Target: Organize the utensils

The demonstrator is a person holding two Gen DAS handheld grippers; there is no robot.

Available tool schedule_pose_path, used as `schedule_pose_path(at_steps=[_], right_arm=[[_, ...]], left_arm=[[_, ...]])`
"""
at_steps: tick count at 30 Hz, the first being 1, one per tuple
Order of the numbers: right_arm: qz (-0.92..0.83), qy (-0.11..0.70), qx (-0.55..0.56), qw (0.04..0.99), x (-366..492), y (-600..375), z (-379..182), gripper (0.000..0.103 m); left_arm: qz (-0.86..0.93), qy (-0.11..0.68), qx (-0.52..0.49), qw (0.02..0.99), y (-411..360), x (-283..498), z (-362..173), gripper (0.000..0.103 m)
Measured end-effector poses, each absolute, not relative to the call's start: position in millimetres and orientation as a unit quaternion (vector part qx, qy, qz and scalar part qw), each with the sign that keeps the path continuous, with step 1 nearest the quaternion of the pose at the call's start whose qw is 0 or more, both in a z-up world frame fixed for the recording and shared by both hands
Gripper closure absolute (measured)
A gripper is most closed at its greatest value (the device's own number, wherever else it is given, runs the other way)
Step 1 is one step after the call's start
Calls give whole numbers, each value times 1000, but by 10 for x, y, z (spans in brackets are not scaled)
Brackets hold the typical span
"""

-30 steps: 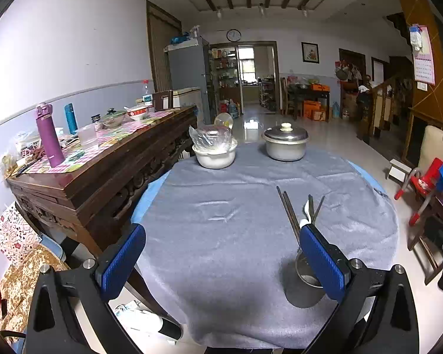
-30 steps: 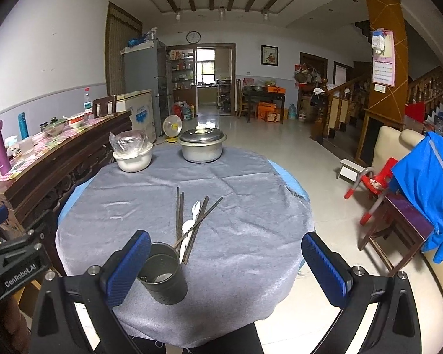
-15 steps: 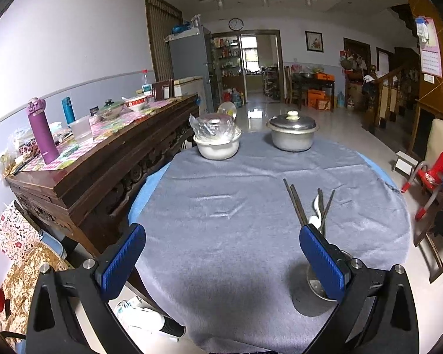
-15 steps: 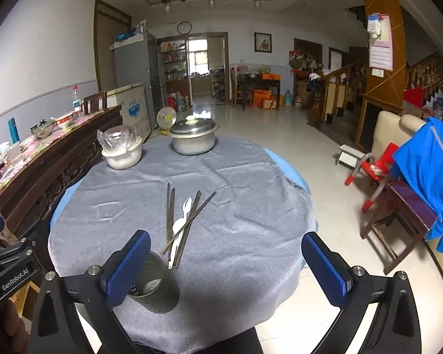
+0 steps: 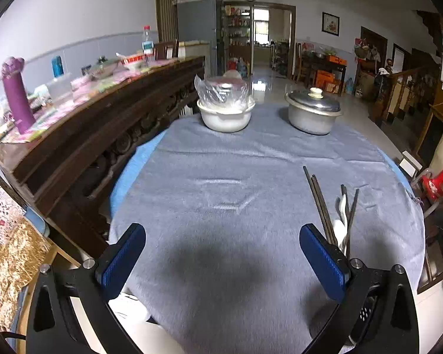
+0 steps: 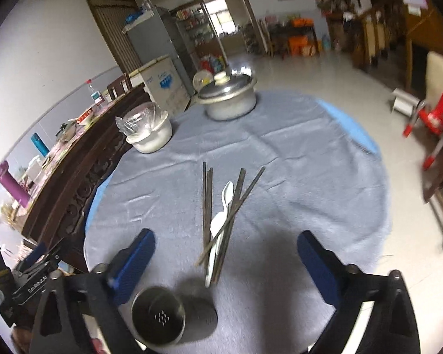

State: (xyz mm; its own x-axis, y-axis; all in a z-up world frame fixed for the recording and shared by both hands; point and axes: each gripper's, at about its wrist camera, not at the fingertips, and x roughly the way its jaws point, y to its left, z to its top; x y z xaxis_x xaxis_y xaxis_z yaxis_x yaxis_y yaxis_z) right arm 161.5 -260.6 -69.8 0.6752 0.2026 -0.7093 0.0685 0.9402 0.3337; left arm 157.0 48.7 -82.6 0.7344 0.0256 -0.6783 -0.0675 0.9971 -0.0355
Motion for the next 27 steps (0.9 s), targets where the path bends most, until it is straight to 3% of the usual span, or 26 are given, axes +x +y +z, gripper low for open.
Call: schedule_pose_path(at_steps=[6,9,11,14,27], right_arm=[[45,451,235,860,2334,-2818,-1110,48],[37,470,267,840,2648,-2936,-1305,58],[28,479,280,832,2852,-2986,-1433,61],[11,491,285,823,3086,-3021,-1549,64],[-61,558,290,775,3806,-3197,-2067,69]], left_arm=[[-6,390,-35,920,479,2011,-998,1],[-27,413,-37,910,413,2273,-1100,17],[-45,430,-42,901,372,2452,-1169,30],[-65,458,-41,886,263,2761,-1313,40],[-68,515,-25,854,-48,3717,-1659,41]])
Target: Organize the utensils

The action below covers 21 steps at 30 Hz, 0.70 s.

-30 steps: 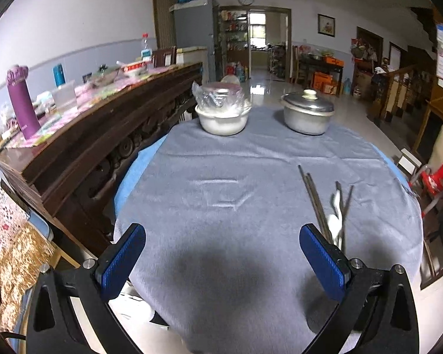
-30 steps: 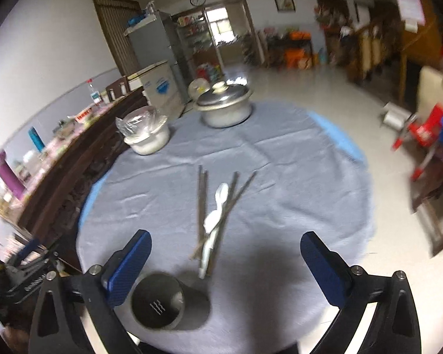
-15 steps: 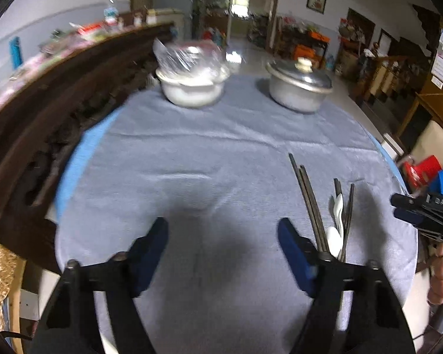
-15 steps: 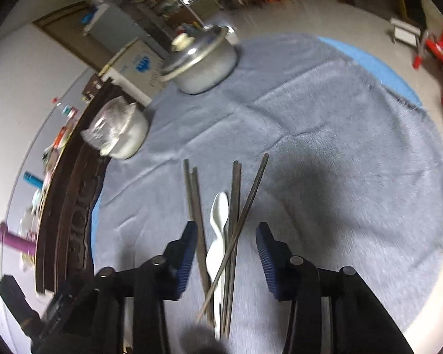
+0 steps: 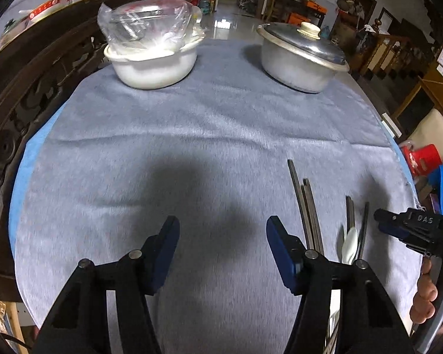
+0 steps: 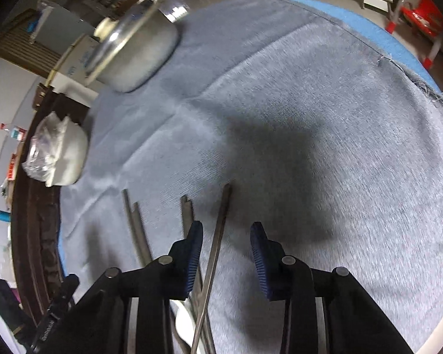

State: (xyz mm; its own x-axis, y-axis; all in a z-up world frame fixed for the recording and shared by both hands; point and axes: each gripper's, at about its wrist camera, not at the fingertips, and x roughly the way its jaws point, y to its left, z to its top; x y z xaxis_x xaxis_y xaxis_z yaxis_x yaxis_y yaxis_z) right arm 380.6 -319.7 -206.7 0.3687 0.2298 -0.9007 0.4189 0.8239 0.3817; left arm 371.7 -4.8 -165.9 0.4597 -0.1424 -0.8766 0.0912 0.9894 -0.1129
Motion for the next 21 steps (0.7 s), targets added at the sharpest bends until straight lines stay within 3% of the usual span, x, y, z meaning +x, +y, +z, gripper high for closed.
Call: schedule_pose_path(at_steps=[5,11,21], right_arm=[[-75,567,267,776,3978,-3078,-2139,74],[-82,572,208,789,4043,-2868,-2151,93],[-56,526,213,822,3706,-3088,-2041,97]], left_arm=[[-67,530,-28,845,-80,3942,-1726,41],[-78,548,-45,831,-237,4210,-1780,41],[-93,588,-71,800,-731,4599,-2009,41]])
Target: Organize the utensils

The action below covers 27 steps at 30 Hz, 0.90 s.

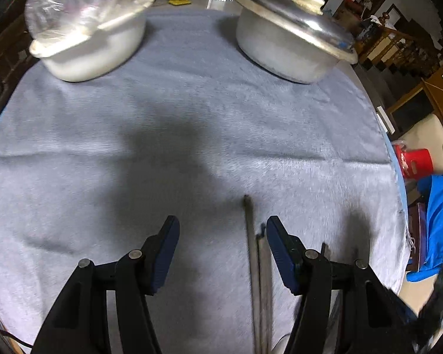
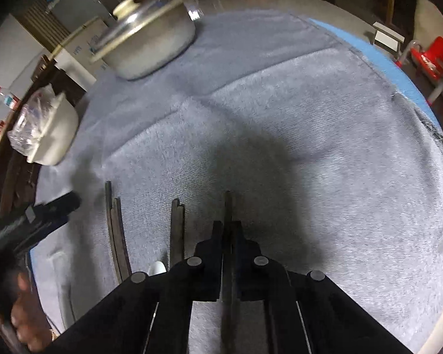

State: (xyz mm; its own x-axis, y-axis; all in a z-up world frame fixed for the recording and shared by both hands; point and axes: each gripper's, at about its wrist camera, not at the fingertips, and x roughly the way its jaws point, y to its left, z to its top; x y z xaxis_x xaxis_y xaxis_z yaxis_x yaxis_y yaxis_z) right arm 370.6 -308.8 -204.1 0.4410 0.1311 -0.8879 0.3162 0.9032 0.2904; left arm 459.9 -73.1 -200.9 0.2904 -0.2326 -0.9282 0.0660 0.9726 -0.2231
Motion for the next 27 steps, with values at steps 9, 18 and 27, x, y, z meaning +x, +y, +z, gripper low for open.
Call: schedule_pose_path(at_steps=[9,18,27], right_arm=[[-38,479,237,844,3397,-3357,-1762,97],[-22,457,256,852,3198,-3339,-1618,97],[-5,404,236,884,2929,-3210,-1276,97]], left_arm=[[-86,607,-70,787,-994,4738,-2216,57],[-86,597,-51,796,-1068,4750,-2209,98],[-97,522,-61,845,-828,4291,-1573,98]])
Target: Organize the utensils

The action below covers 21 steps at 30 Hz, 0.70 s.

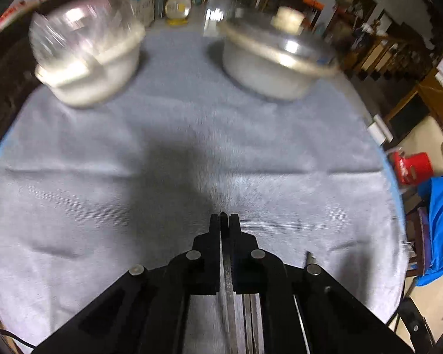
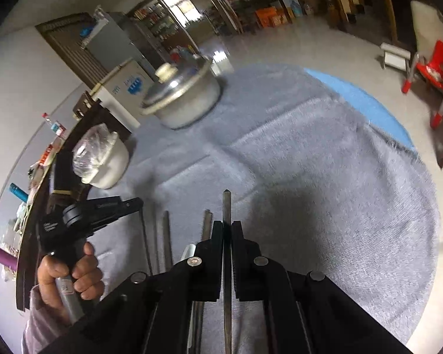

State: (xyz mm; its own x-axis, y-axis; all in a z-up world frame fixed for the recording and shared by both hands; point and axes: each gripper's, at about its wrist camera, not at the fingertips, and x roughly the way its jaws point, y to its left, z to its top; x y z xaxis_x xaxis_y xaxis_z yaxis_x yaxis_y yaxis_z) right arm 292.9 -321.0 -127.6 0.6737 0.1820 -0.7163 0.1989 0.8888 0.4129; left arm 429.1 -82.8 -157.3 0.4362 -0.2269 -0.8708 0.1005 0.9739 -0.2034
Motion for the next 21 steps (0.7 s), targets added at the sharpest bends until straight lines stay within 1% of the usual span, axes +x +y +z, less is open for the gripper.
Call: schedule_pose_path(at_steps=[5,9,14,21], right_arm=[[4,347,219,912,2567,-3063,-1002,97],[8,302,208,930,2280,-2952,-832,97],[-2,250,187,950,1926,-2772,-657,97],[-5,193,179,965,1593,-2637,-377,97]], left_arm=[[-109,440,-62,889,-723,3759,-980,98],[-114,384,-66,914,-561,3278,-622,98],[-105,319,-66,939,-474,2700,-354,98],[-107,266,-72,955,-321,2163,-70,98]])
